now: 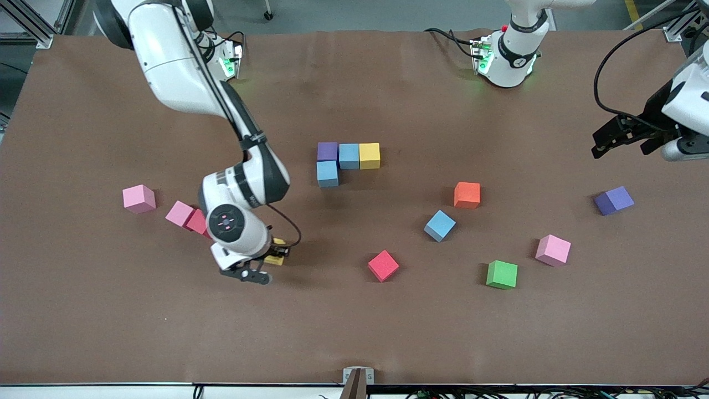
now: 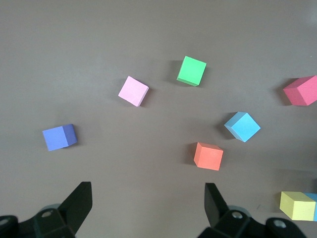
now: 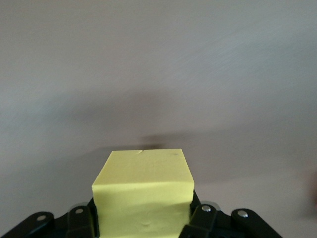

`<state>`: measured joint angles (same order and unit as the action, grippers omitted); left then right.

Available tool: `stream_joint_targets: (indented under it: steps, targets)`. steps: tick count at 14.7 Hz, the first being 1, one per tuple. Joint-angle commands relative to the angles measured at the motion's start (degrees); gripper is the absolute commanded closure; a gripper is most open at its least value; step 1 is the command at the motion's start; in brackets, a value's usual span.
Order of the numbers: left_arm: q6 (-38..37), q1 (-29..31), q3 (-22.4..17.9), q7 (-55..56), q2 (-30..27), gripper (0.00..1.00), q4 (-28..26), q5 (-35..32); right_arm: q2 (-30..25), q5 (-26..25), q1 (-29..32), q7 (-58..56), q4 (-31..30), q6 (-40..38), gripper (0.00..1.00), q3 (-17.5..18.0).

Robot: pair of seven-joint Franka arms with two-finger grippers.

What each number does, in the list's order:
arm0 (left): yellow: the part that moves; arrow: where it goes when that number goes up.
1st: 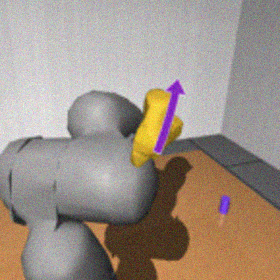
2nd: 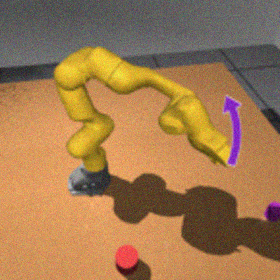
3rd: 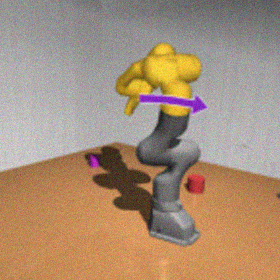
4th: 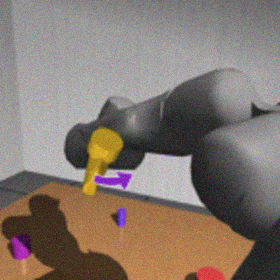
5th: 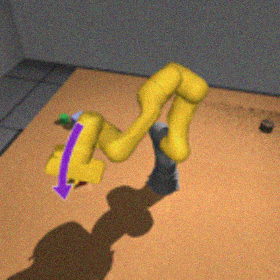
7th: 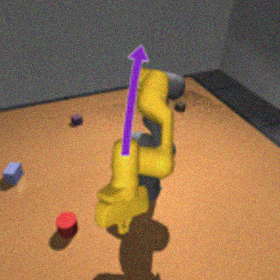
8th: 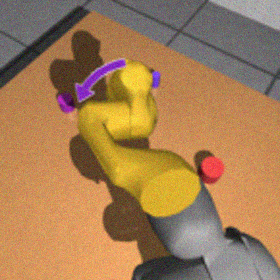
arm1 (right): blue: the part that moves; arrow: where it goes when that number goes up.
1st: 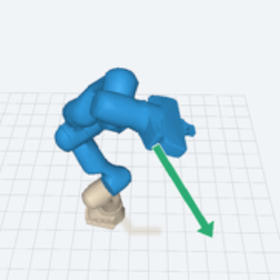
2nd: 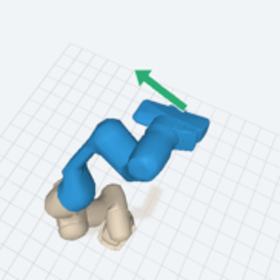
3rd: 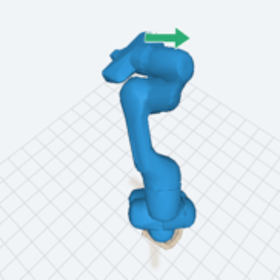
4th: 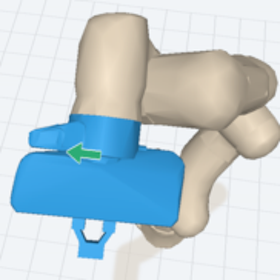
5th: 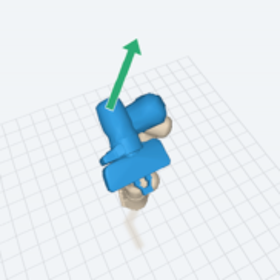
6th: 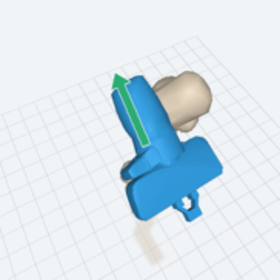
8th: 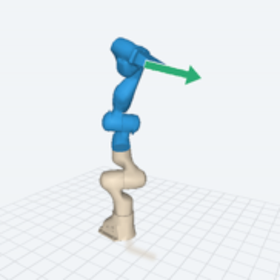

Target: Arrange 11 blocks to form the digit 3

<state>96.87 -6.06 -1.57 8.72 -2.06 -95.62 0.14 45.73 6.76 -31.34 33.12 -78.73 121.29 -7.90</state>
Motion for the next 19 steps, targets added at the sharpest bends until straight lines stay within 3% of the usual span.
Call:
stream_joint_targets:
  steps: [1,3,8,13,19]
  targets:
    - [4.1,-0.2,0.2,-1.3,1.5,0.0,-2.9,1.3,0.3,0.4,-3.0,-0.1,-0.7,2.0,0.71,-0.5]
    - [8.0,-0.4,0.3,-1.3,1.9,0.0,-5.4,1.3,0.9,0.3,-5.6,-0.2,-0.7,2.4,0.71,-0.5]
    - [8.7,-0.5,0.3,-1.3,4.5,0.0,-5.6,1.3,0.8,0.5,-11.6,0.1,-4.2,2.5,0.71,-0.3]
    - [10.1,-0.5,2.5,1.8,8.8,0.0,-5.5,1.3,-0.4,0.5,-12.3,-0.1,-8.4,2.5,0.71,3.2]
    - [12.2,-0.6,5.2,7.3,12.9,0.0,-5.5,1.2,-2.3,0.4,-12.6,-0.7,-12.4,2.4,0.7,3.8]
